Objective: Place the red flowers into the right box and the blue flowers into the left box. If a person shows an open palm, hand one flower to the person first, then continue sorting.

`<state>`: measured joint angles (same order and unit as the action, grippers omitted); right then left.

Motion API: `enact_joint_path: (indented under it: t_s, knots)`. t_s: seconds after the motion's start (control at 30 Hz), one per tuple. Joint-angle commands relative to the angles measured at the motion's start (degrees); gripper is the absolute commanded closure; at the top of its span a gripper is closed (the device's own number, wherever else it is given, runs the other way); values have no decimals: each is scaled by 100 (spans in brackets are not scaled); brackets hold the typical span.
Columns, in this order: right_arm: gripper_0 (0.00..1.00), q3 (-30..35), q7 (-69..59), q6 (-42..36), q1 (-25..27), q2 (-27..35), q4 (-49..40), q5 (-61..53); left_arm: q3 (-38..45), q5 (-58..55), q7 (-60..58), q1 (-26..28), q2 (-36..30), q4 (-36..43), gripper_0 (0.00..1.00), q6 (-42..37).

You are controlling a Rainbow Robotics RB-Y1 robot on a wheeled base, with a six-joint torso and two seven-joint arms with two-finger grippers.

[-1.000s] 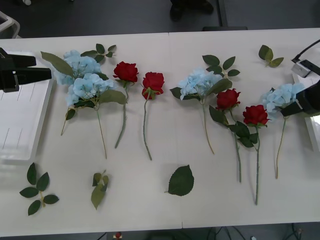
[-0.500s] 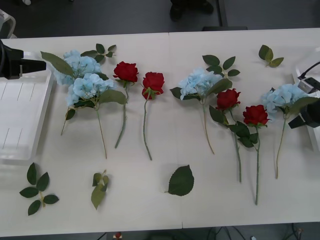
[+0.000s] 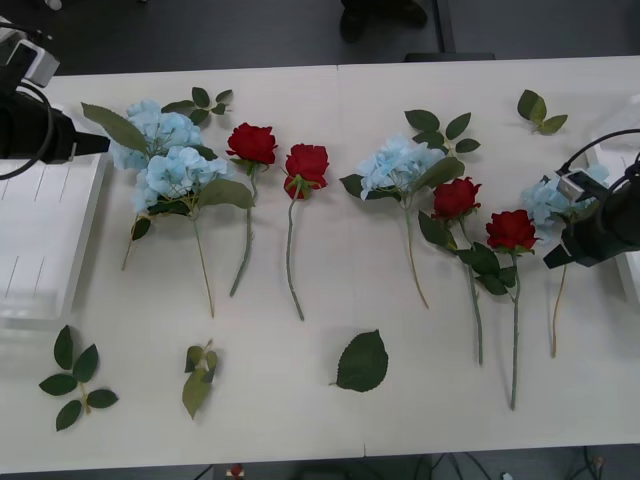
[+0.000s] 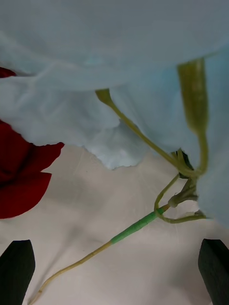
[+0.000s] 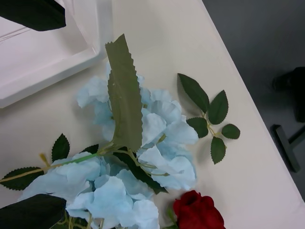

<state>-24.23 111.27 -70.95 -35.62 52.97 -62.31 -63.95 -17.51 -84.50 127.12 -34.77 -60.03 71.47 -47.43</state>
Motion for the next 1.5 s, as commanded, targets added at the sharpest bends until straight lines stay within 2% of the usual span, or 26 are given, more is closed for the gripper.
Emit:
enact_joint_path:
  t_s: [0.03, 0.5, 0.6, 0.7, 0.77, 0.8, 0.83, 0.87, 0.93, 0.97, 1.27, 1.4, 1.5]
  knots:
    - [0, -3, -475, 73, -59, -181, -1, 154, -253, 338, -65, -495, 290, -283, 0, 155]
    - [0, -3, -1046, 82, -112, -498, 26, 717, -701, 1023, -117, -706, 923, -775, 0, 366]
    - [18, -3, -1108, 82, -121, -524, 26, 743, -868, 1067, -117, -838, 1063, -1004, 0, 506]
    - [25, -3, -1151, 82, -130, -542, 26, 770, -938, 1103, -100, -943, 1186, -1224, 0, 550]
    - [34, -3, -1204, 73, -121, -568, 26, 805, -947, 1138, -91, -1023, 1310, -1399, 0, 559]
    - [43, -3, -1222, 82, -121, -577, 26, 814, -947, 1146, -82, -1040, 1345, -1435, 0, 568]
    - [63, -3, -1257, 82, -121, -594, 26, 831, -947, 1182, -73, -1067, 1406, -1522, 0, 568]
    - [70, -3, -1275, 82, -130, -594, 26, 831, -947, 1190, -73, -1084, 1433, -1549, 0, 568]
    - [93, -3, -1318, 82, -130, -603, 26, 840, -956, 1234, -65, -1110, 1503, -1619, 0, 585]
    - [100, -3, -1336, 90, -130, -612, 26, 840, -956, 1261, -65, -1110, 1529, -1628, 0, 594]
    - [100, -3, -1459, 73, -200, -612, 26, 814, -982, 1577, -126, -1110, 1687, -1698, 0, 682]
    - [100, 164, -1485, -15, -253, -603, 26, 796, -982, 1595, -126, -1110, 1723, -1725, 9, 682]
    - [100, 630, -1415, -296, -358, -594, 26, 822, -982, 1604, -135, -1110, 1775, -1769, 24, 682]
